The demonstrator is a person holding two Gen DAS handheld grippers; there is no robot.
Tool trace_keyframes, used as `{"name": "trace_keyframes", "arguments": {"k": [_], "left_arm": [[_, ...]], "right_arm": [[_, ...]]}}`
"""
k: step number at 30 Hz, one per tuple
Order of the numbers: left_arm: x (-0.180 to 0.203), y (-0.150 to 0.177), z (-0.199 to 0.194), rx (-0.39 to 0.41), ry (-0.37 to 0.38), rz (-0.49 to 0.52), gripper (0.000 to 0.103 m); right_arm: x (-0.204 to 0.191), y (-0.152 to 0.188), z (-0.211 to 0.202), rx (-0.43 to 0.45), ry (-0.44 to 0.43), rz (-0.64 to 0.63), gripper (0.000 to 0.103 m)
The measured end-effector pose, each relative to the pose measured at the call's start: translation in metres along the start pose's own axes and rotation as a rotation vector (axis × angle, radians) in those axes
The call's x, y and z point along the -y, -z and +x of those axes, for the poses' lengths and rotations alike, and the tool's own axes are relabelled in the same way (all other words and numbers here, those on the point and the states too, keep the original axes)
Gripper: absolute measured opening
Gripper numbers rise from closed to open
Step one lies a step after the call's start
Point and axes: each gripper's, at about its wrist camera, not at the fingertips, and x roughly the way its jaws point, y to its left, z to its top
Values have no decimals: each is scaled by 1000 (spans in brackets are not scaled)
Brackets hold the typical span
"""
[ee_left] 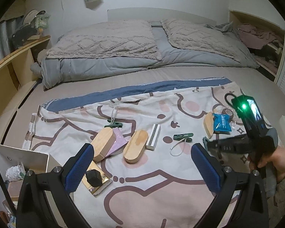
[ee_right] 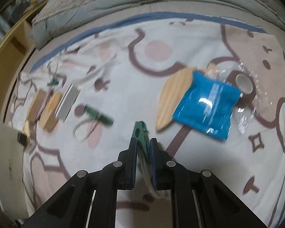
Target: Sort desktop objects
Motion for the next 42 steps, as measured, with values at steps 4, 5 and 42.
{"name": "trace_keyframes", "arguments": {"k": [4,5,42], "left_arm": [[-1,-1,-1,9,1,-3,103],[-2,-1,-1,9,1,-8,103],[-11,24,34,-83,36,9,103]], "right_arm": [[-6,3,-10,-62,-33,1,14],[-7,2,-17,-50,-39,2,14],[-40,-8,32,-57,-243,46,14]]}}
